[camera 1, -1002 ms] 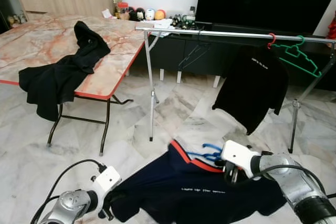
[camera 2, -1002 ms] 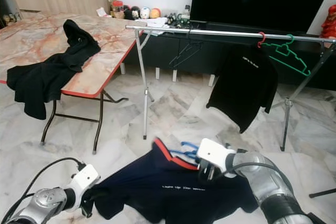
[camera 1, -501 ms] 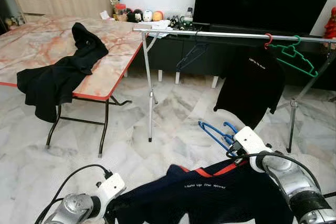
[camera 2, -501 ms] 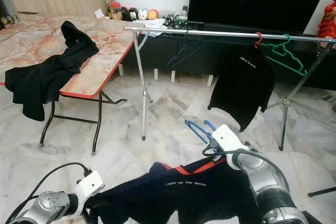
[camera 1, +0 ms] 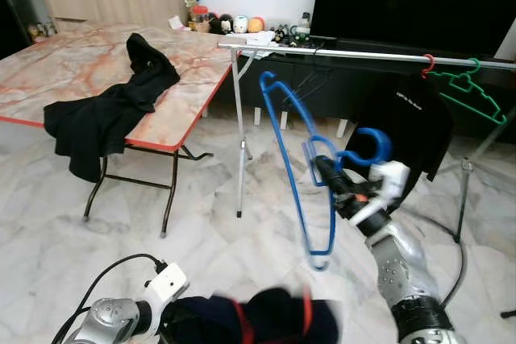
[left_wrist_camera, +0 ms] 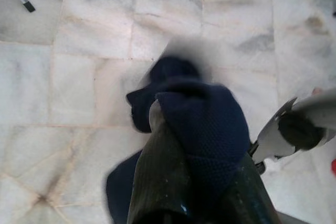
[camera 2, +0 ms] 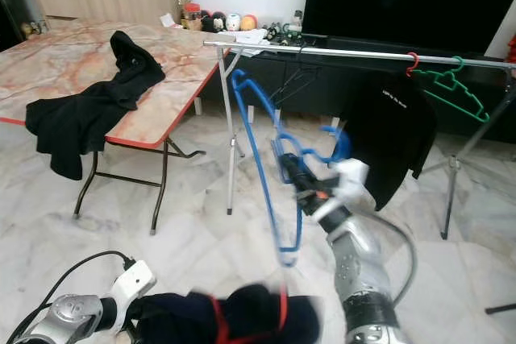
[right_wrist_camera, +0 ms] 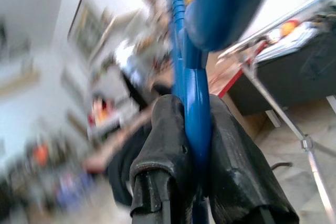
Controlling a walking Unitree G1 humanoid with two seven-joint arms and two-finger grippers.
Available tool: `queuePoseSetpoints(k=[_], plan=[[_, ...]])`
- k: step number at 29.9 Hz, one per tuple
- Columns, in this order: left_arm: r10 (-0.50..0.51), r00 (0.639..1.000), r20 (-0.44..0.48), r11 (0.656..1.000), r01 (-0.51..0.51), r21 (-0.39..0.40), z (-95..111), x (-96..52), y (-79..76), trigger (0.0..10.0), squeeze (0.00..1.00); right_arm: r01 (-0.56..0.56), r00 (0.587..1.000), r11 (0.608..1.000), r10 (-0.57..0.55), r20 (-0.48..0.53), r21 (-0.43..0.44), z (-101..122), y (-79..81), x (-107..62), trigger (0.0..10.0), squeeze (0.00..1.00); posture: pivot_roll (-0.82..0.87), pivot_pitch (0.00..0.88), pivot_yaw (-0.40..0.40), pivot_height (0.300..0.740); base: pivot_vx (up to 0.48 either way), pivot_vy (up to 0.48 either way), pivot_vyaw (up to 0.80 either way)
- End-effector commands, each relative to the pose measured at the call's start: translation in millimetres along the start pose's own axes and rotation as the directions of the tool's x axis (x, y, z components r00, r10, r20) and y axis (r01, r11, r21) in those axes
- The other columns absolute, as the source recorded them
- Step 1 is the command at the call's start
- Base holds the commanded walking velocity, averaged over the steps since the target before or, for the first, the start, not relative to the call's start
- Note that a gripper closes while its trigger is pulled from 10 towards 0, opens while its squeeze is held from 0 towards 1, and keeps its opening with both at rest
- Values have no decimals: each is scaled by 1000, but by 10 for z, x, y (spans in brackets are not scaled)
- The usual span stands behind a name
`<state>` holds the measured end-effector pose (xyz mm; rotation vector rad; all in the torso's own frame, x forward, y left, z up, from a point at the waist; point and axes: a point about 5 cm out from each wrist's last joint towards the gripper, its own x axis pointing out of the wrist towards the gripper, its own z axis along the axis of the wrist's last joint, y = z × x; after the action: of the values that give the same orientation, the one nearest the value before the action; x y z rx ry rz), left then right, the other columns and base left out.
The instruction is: Hang hanger
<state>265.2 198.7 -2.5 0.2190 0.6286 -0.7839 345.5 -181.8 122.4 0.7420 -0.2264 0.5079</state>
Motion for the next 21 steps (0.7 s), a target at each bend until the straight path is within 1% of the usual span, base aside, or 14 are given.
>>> queuePoseSetpoints(k=[1, 4, 6, 8, 10, 11, 12, 13, 14, 15, 17, 18, 20, 21], plan=[[15, 998, 56, 1000, -15, -3, 127, -2, 54, 0, 0, 57, 990, 995, -67, 123, 80, 139, -87, -6, 10000, 0, 64, 0, -10, 740, 0, 0, 0], [42, 997, 64, 999, -43, 8, 146, 5, 65, 0, 0, 200, 961, 974, -217, 169, 110, 158, -221, -85, 10000, 0, 66, 0, -9, 740, 0, 0, 0], [147, 985, 91, 989, -148, 13, 188, 2, 129, 0, 0, 397, 917, 916, -394, 63, -51, 74, -353, -179, 10000, 0, 66, 0, -7, 740, 0, 0, 0], [295, 944, 144, 954, -298, -1, 260, -24, 223, 0, 0, 539, 805, 759, -591, -41, -367, -17, -503, -358, 10000, 0, 58, 0, -5, 740, 0, 0, 0], [429, 879, 207, 903, -416, -107, 322, -55, 297, 0, 0, 548, 670, 623, -727, -153, -559, -187, -648, -662, 10000, 0, 65, 0, -14, 740, 0, 0, 0], [469, 855, 222, 883, -446, -146, 337, -65, 315, 0, 0, 539, 629, 586, -758, -174, -604, -232, -686, -774, 10000, 0, 66, 0, -14, 740, 0, 0, 0], [514, 823, 243, 857, -479, -190, 355, -79, 329, 3608, 0, 521, 581, 566, -784, -220, -639, -326, -716, -916, 10000, 0, 67, 0, -13, 740, 0, 0, 0], [553, 792, 259, 832, -507, -227, 365, -92, 336, 7961, 0, 504, 528, 540, -810, -255, -674, -417, -737, -1064, 10000, 0, 69, 0, -11, 740, 0, 0, 0], [576, 772, 267, 816, -522, -249, 367, -101, 337, 7961, 0, 493, 491, 527, -826, -278, -693, -477, -748, -1161, 10000, 0, 71, 0, -11, 740, 0, 0, 0], [585, 761, 281, 809, -521, -271, 370, -101, 323, 10000, 0, 479, 441, 511, -843, -307, -714, -555, -756, -1290, 10000, 0, 75, 0, -10, 740, 0, 0, 0], [598, 745, 295, 799, -525, -293, 370, -95, 289, 10000, 0, 462, 364, 485, -867, -339, -743, -687, -753, -1525, 10000, 0, 85, 0, -7, 740, 0, 0, 0], [639, 700, 319, 768, -562, -307, 385, -128, 279, 10000, 0, 466, 287, 452, -890, -354, -760, -818, -730, -1783, 10000, 0, 84, 0, -1, 740, 0, 0, 0], [658, 677, 330, 752, -578, -315, 392, -151, 282, 10000, 0, 470, 260, 442, -897, -358, -764, -861, -717, -1873, 10000, 0, 84, 0, -1, 740, 0, 0, 0], [717, 606, 344, 697, -627, -348, 386, -225, 299, 10000, 0, 499, 182, 398, -917, -355, -770, -956, -680, -2086, 10000, 0, 71, 0, 19, 740, 0, 0, 0]])
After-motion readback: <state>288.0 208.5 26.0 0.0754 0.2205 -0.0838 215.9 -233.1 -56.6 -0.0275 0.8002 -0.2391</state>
